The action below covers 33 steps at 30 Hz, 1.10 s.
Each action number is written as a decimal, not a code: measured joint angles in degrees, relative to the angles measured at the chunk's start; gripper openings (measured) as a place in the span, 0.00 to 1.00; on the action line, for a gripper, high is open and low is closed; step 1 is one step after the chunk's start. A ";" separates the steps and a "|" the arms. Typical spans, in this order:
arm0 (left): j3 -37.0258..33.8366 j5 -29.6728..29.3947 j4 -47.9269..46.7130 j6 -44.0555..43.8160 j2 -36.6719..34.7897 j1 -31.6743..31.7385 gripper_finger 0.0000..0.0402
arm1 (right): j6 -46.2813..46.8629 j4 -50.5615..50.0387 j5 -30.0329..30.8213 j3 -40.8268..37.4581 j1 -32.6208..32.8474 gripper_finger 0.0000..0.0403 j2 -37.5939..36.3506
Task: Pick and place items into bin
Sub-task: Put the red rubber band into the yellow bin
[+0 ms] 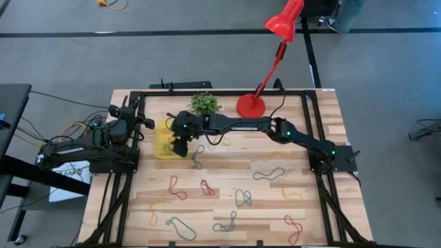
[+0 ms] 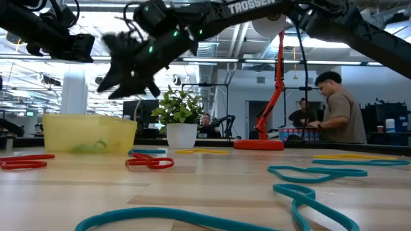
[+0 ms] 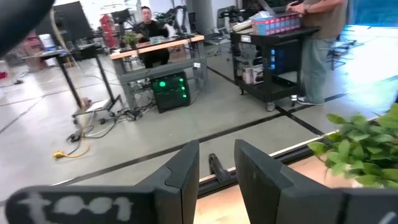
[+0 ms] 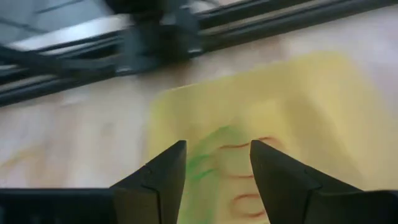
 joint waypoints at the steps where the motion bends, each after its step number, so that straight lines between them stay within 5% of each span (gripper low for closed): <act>1: 0.02 1.58 0.00 0.00 0.00 0.02 0.23 | 0.61 -2.31 -2.84 0.20 0.12 0.43 -1.09; 4: 0.02 9.54 0.17 0.00 0.00 0.00 0.23 | 1.04 -11.15 -10.37 0.00 0.75 0.42 -5.66; 8: 0.92 26.79 1.97 0.00 0.01 0.00 0.23 | -3.54 -23.78 -9.17 -0.09 2.84 0.40 -10.94; 12: 1.14 47.51 4.62 -2.80 0.04 -0.18 0.23 | -5.93 -35.41 -1.67 -0.17 5.93 0.37 -16.25; 16: 1.14 71.00 8.68 -8.57 0.48 -1.51 0.23 | -4.18 -47.30 12.45 -0.11 9.98 0.32 -21.37; 18: 1.14 77.47 11.77 -9.40 0.97 -3.13 0.23 | -4.21 -52.65 19.19 -0.15 12.01 0.30 -23.43; 21: 1.14 77.93 16.25 -6.70 2.27 -6.64 0.23 | -4.06 -59.97 26.33 -0.17 14.53 0.27 -26.82; 27: 1.36 67.82 30.06 -2.21 11.02 -14.02 0.23 | -3.57 -62.41 27.93 -0.17 15.63 0.26 -35.46; 33: 10.10 57.60 20.91 -2.52 25.18 -18.69 0.23 | -2.67 -57.69 31.13 -10.38 16.18 0.26 -48.79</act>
